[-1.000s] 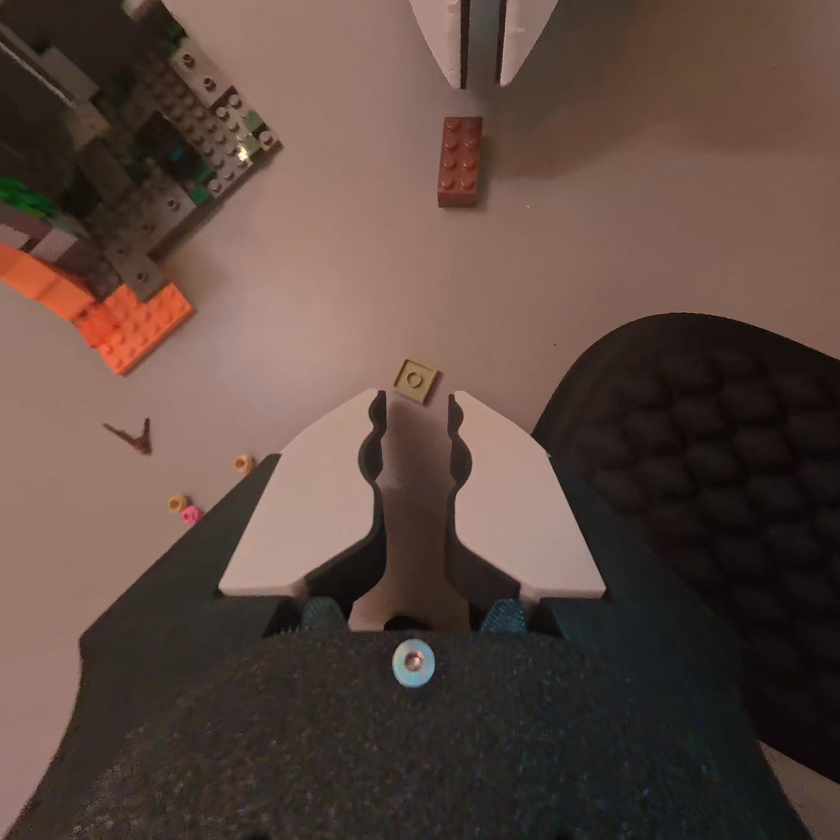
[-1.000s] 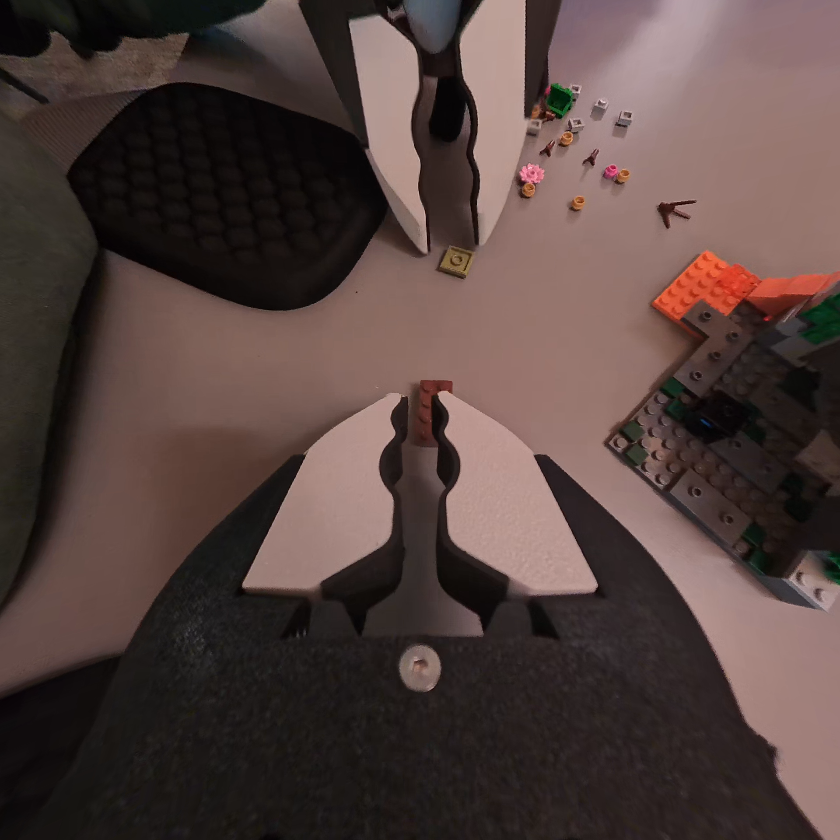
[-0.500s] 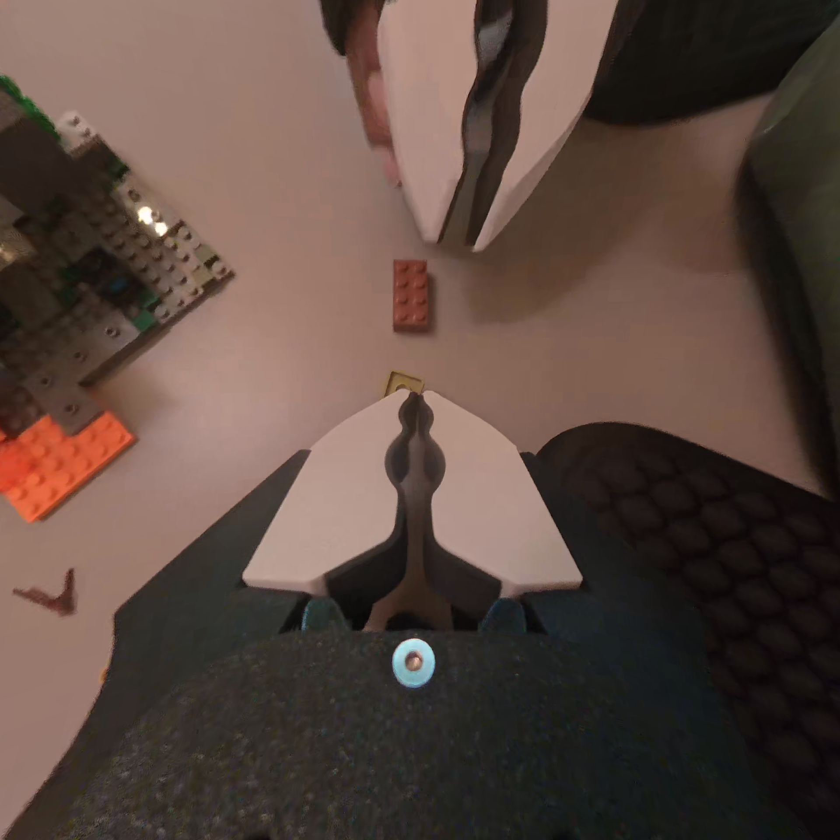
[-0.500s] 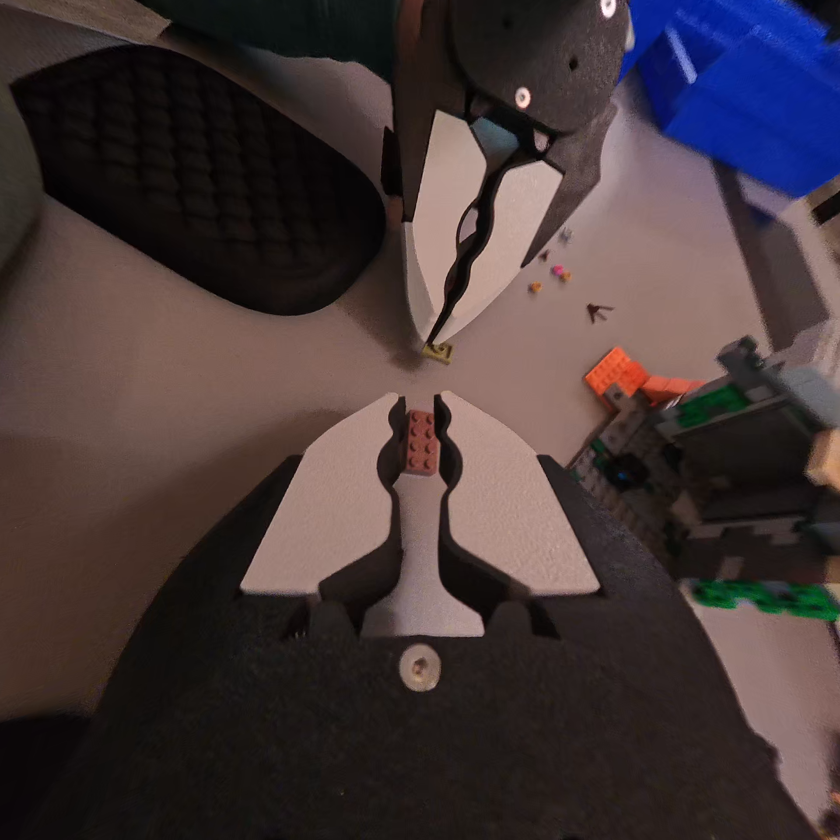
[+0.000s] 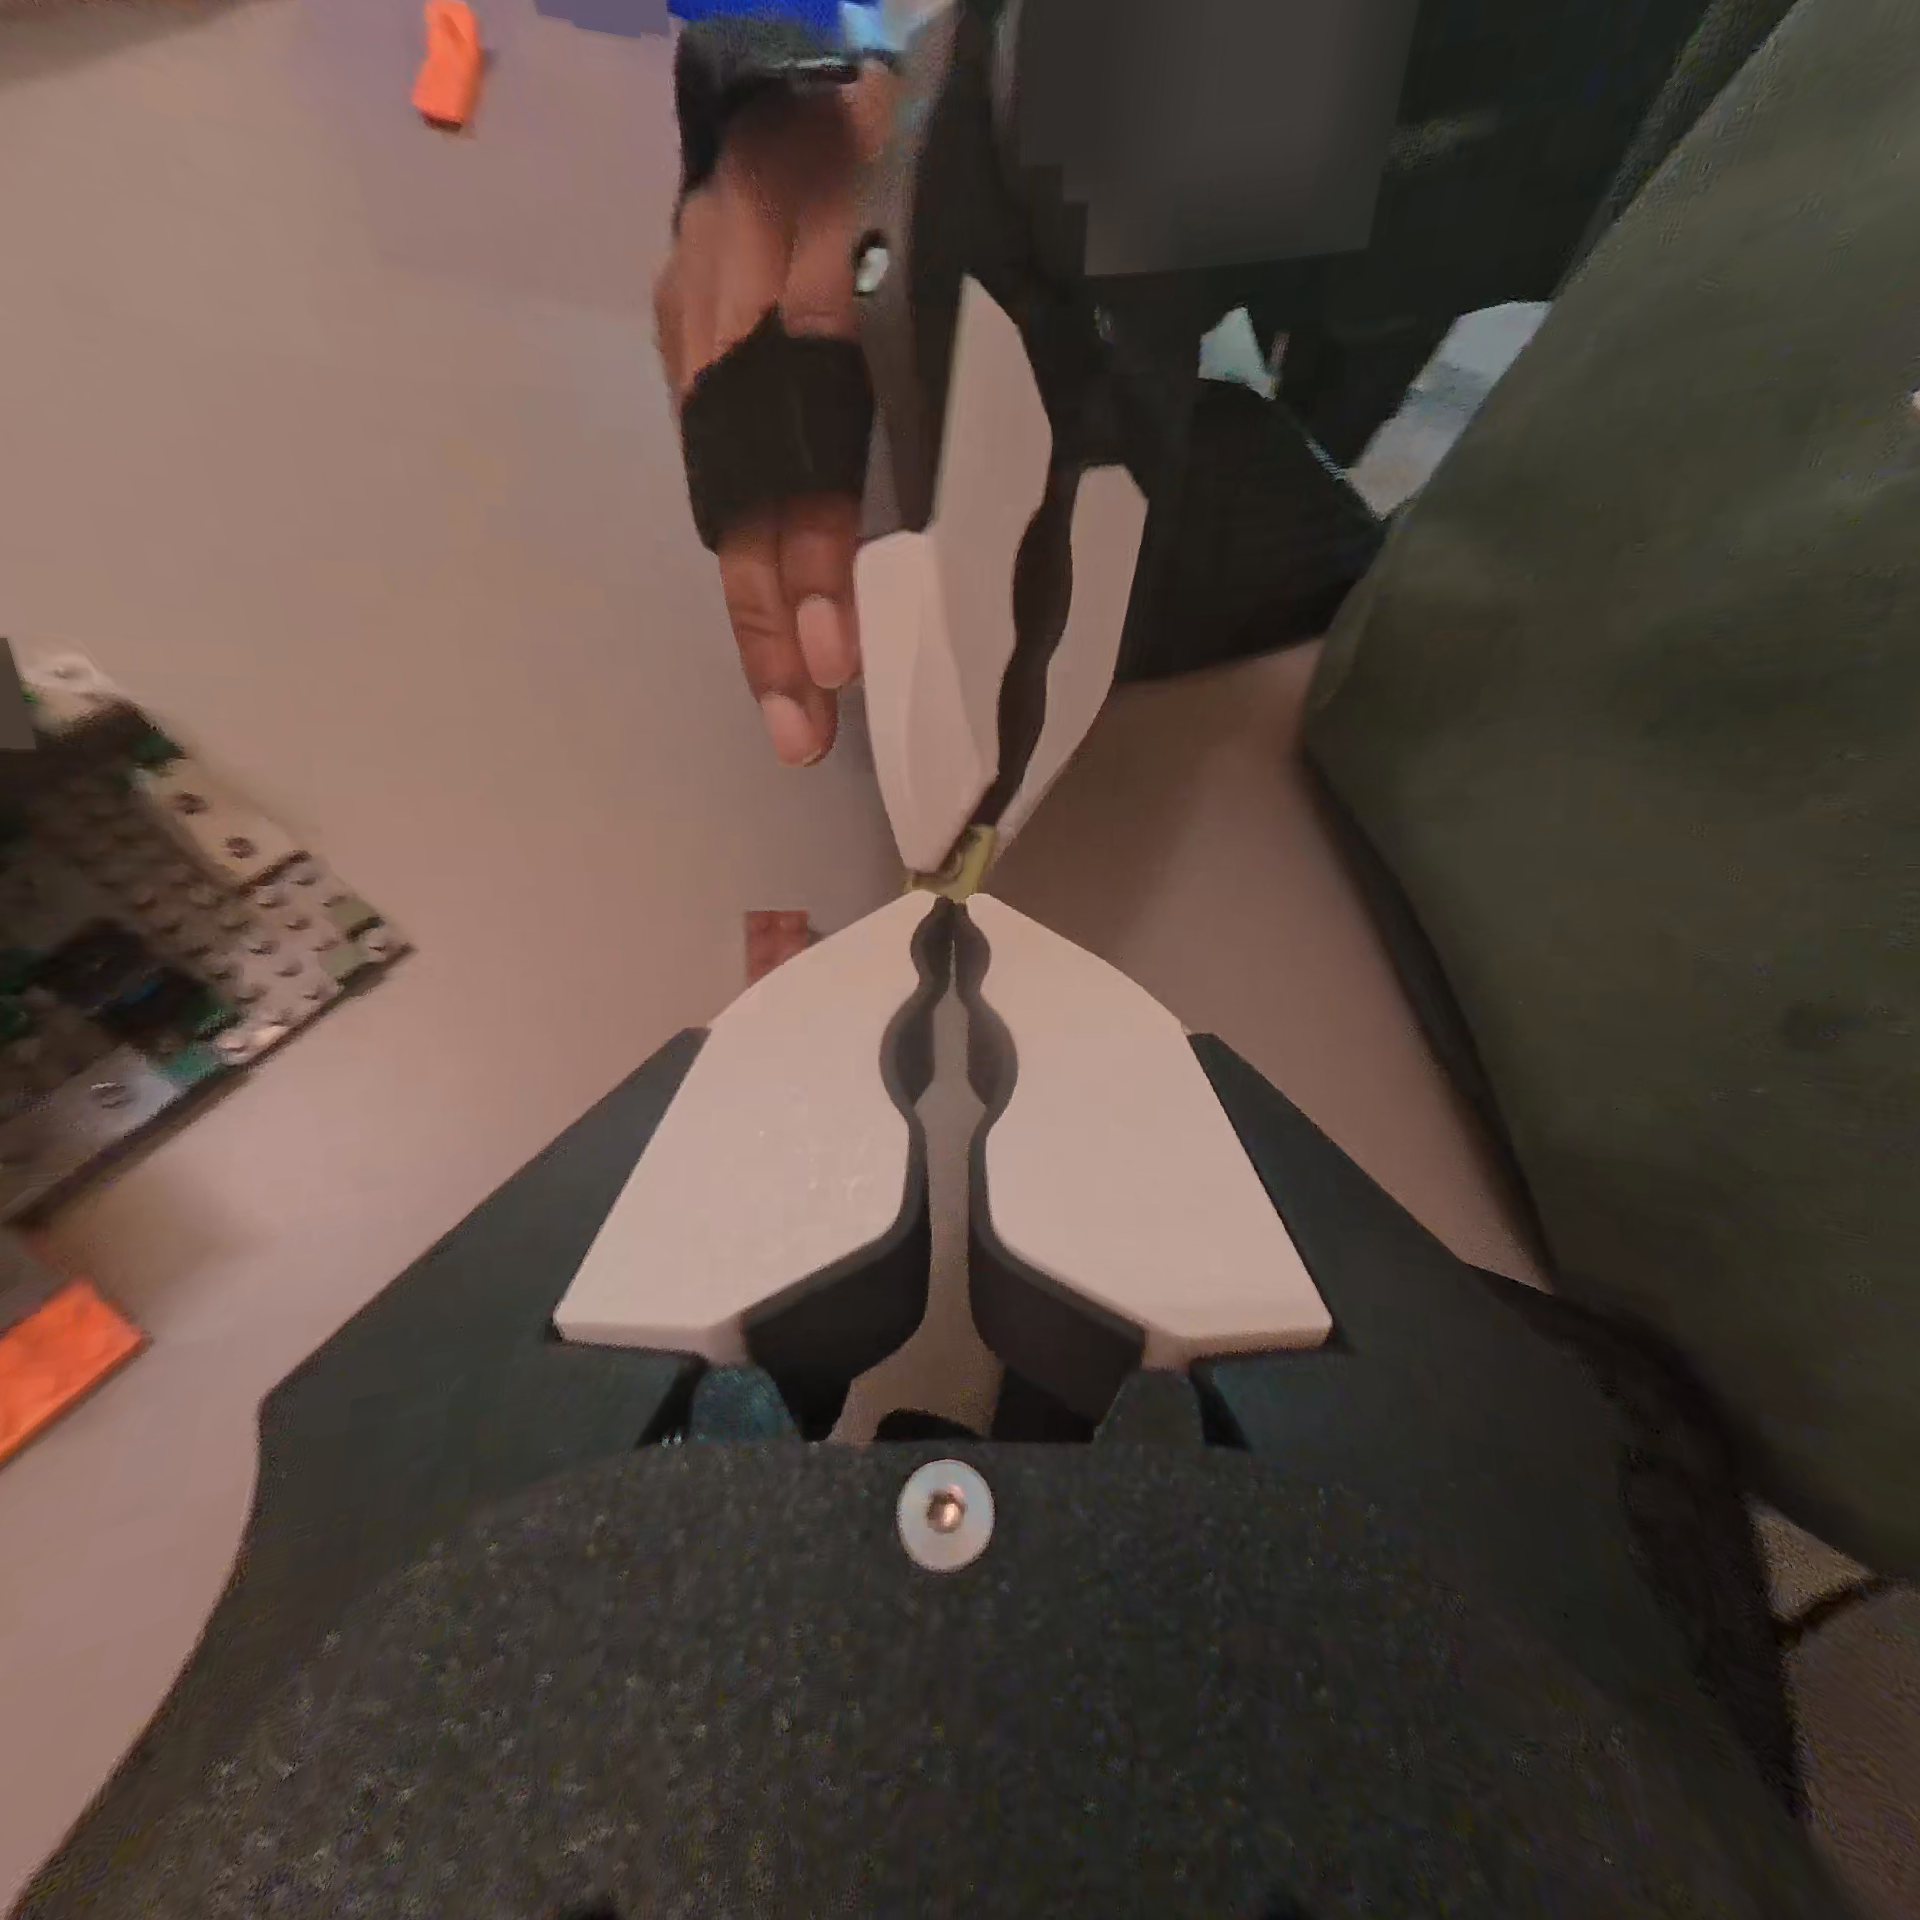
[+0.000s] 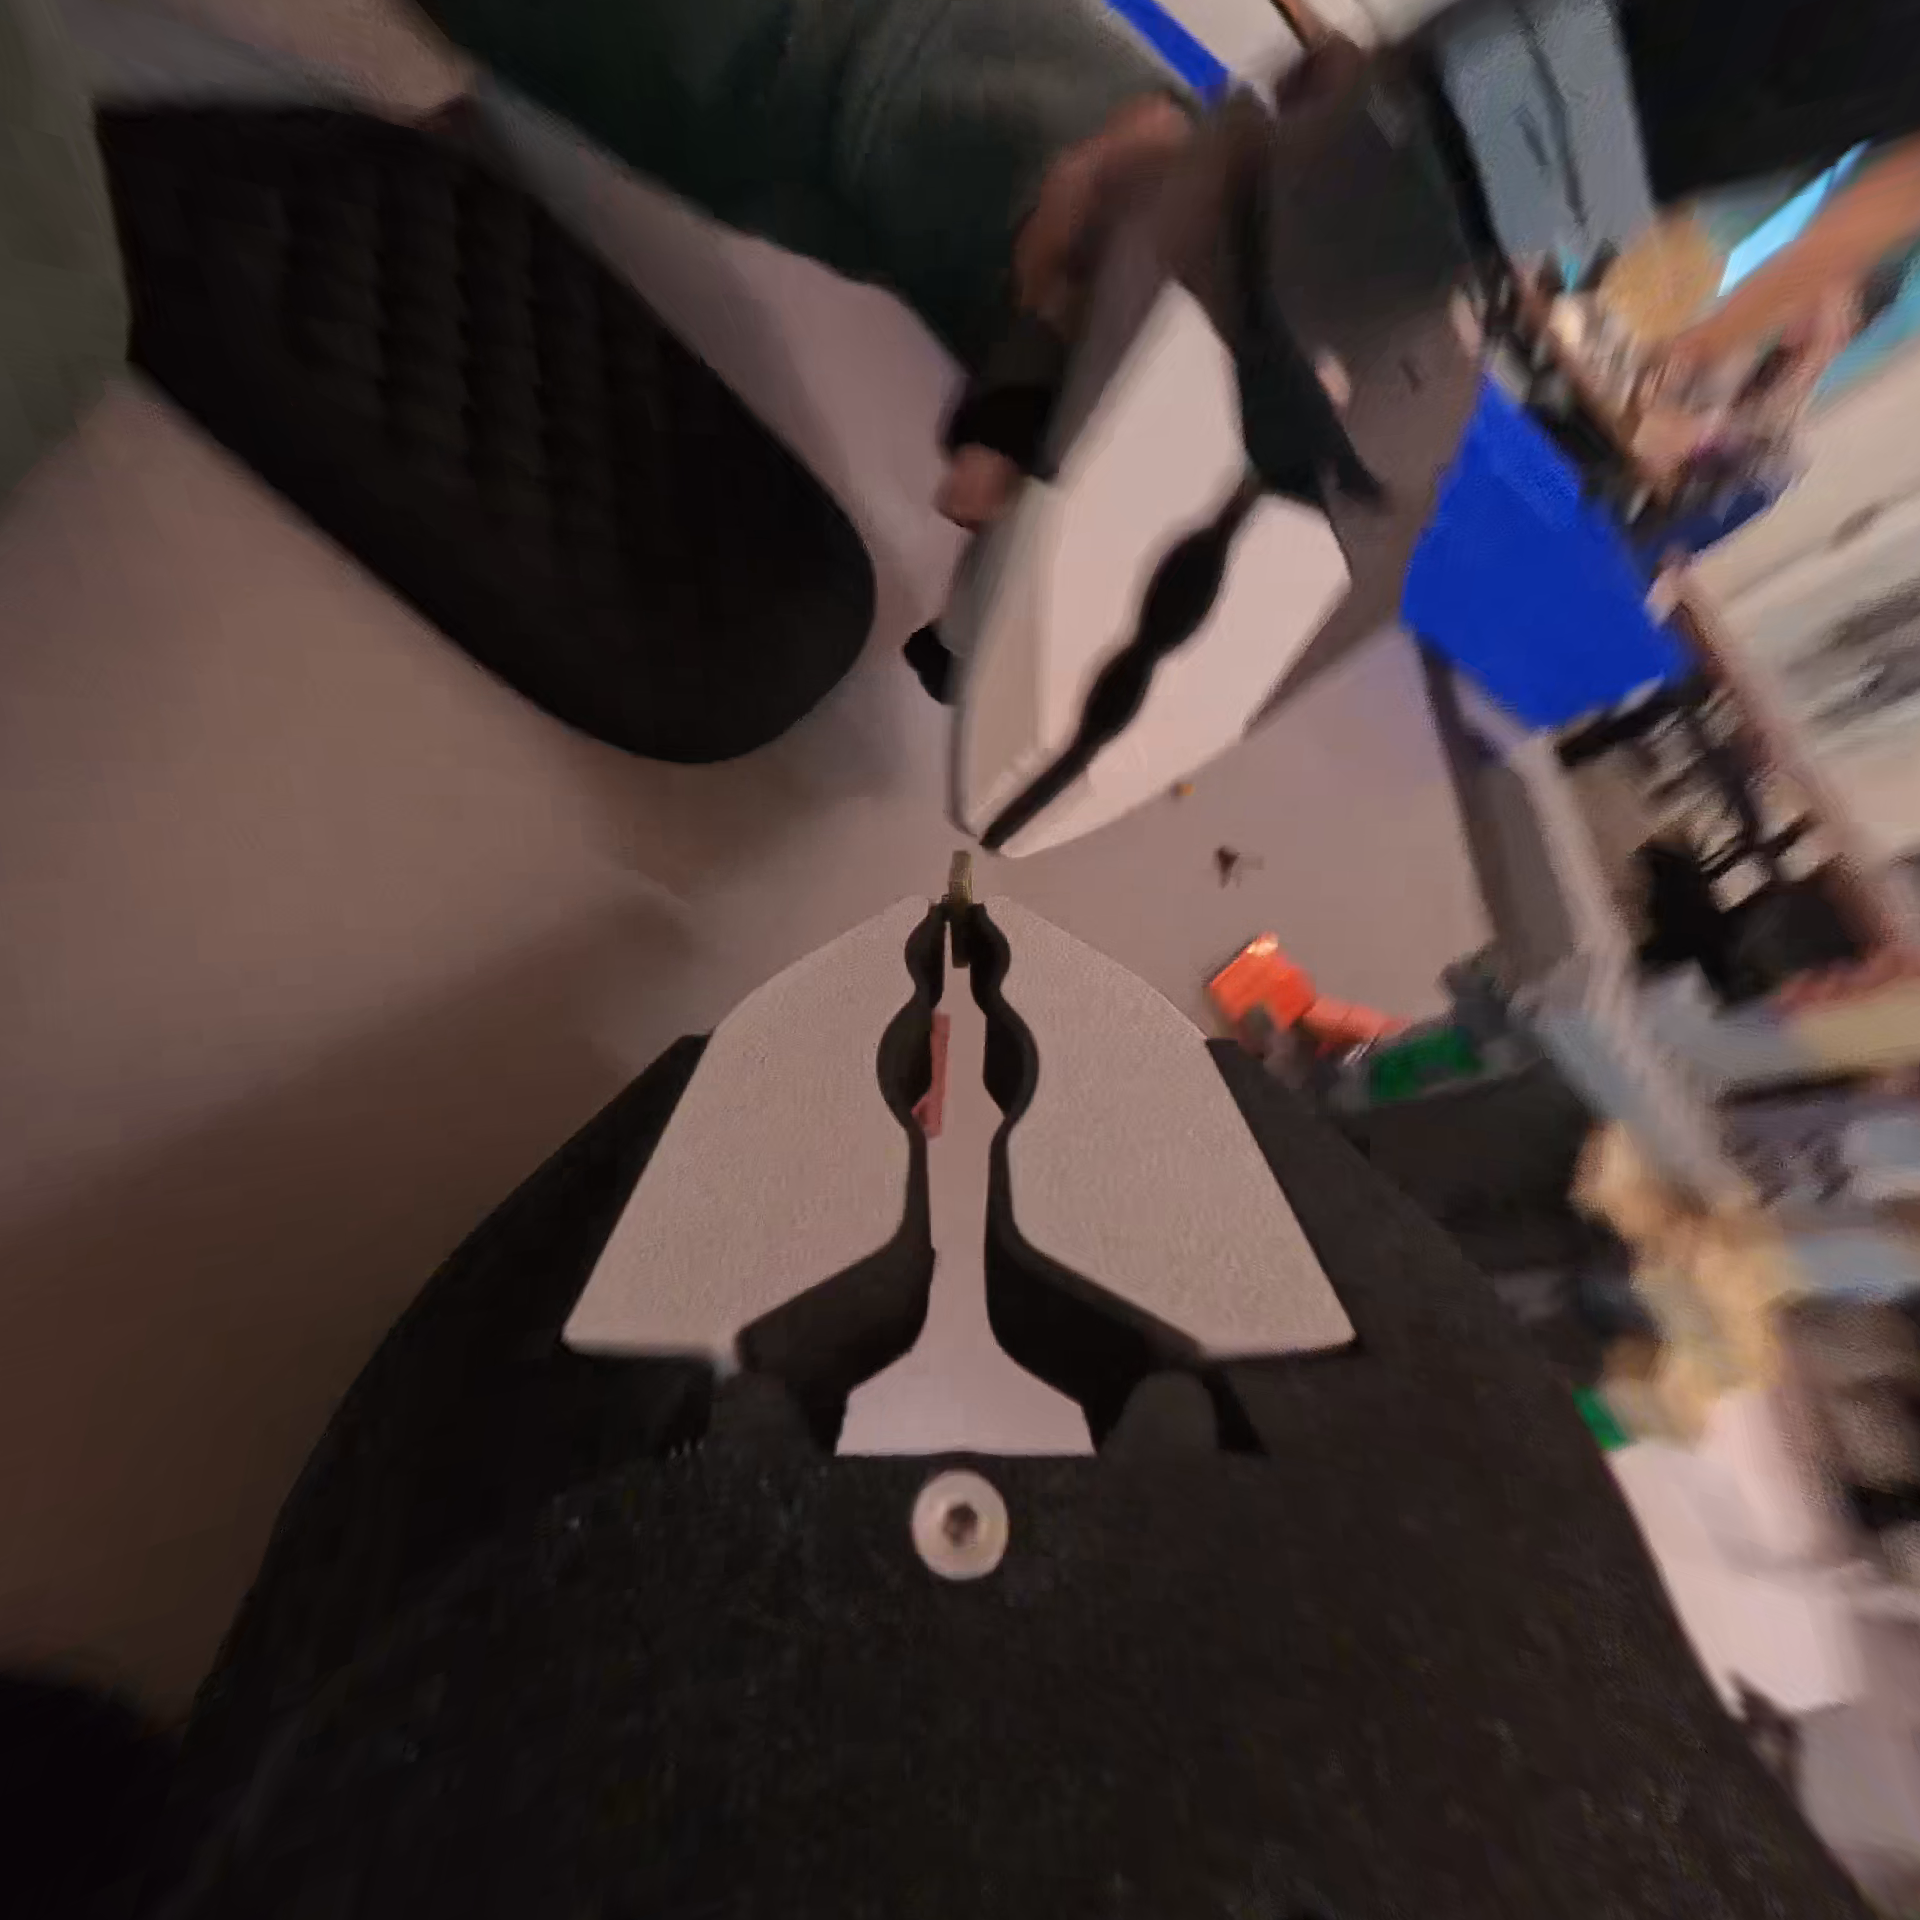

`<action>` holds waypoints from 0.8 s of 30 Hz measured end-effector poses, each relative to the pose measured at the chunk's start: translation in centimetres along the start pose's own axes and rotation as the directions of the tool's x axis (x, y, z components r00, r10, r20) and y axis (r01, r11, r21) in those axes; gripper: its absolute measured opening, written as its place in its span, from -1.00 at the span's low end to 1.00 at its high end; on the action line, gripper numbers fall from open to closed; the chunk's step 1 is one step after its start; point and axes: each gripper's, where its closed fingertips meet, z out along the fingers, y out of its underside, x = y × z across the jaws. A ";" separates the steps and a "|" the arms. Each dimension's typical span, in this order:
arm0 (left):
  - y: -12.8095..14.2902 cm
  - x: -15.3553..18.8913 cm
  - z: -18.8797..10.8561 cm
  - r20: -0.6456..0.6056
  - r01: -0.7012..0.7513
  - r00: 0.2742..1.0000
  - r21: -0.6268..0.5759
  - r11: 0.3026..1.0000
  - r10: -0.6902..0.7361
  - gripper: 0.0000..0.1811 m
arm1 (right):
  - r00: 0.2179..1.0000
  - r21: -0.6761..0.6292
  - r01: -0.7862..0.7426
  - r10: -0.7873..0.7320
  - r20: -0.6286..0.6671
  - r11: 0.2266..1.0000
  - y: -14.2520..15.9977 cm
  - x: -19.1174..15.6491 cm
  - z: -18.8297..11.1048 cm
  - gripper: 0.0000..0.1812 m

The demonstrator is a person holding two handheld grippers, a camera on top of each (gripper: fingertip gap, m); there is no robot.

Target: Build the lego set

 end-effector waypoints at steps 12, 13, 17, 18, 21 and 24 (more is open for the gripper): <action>-3.4 -1.1 0.0 0.534 -0.395 0.769 -0.035 0.918 0.351 -0.73 | 0.027 -0.023 -0.999 0.893 0.449 0.042 -1.6 2.1 -2.6 -0.96; -3.6 -0.9 0.1 0.546 -0.412 0.754 -0.042 0.910 0.366 -0.73 | -0.034 -0.034 -0.999 0.885 0.465 -0.021 -1.6 2.2 -2.5 -0.96; -3.7 -1.0 0.4 0.574 -0.436 0.719 -0.065 0.897 0.391 -0.77 | -0.143 -0.066 -0.990 0.858 0.493 -0.127 -1.5 2.1 -2.3 -0.95; -3.6 -1.1 0.4 0.582 -0.437 0.710 -0.075 0.896 0.396 -0.79 | -0.158 -0.071 -0.987 0.852 0.500 -0.142 -1.6 2.1 -2.3 -0.95; -3.4 -1.1 0.5 0.575 -0.439 0.714 -0.076 0.895 0.399 -0.82 | -0.174 -0.078 -0.985 0.844 0.507 -0.156 -1.5 2.0 -2.3 -0.95; -3.2 -1.0 0.6 0.554 -0.421 0.739 -0.065 0.905 0.384 -0.82 | -0.156 -0.088 -0.988 0.850 0.503 -0.129 -1.3 1.7 -2.2 -0.92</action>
